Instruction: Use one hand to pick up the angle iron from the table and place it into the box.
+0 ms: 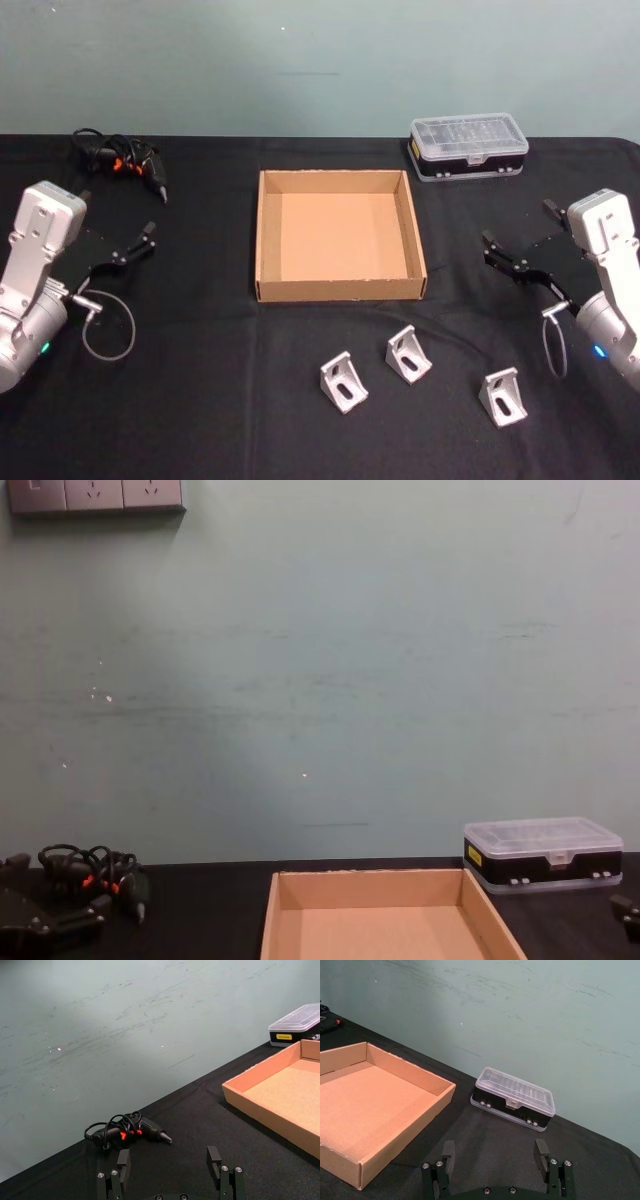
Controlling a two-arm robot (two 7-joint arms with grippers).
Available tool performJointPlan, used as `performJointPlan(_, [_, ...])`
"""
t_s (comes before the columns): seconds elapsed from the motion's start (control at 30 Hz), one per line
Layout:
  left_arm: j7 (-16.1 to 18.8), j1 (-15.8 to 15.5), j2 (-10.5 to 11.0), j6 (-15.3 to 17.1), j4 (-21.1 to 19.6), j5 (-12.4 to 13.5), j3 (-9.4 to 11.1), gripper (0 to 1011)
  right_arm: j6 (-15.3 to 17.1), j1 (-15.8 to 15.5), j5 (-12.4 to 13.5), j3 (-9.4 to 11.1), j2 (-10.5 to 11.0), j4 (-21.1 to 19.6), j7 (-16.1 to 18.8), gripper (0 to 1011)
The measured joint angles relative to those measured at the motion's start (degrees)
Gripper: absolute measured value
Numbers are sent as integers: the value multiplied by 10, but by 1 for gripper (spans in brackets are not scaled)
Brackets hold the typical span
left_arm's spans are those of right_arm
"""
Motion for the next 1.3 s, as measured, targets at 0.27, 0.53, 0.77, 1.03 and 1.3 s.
performJointPlan(0.27, [0, 0, 0, 0, 0, 0, 0, 1000, 0, 0, 0, 0, 0, 0, 0, 1003])
performJointPlan(0.53, [0, 0, 0, 0, 0, 0, 0, 1000, 0, 0, 0, 0, 0, 0, 0, 1003])
performJointPlan(0.77, [0, 0, 0, 0, 0, 0, 0, 1000, 0, 0, 0, 0, 0, 0, 0, 1003])
performJointPlan(1.03, [0, 0, 0, 0, 0, 0, 0, 1000, 0, 0, 0, 0, 0, 0, 0, 1003])
performJointPlan(1.3, [0, 0, 0, 0, 0, 0, 0, 1000, 0, 0, 0, 0, 0, 0, 0, 1003])
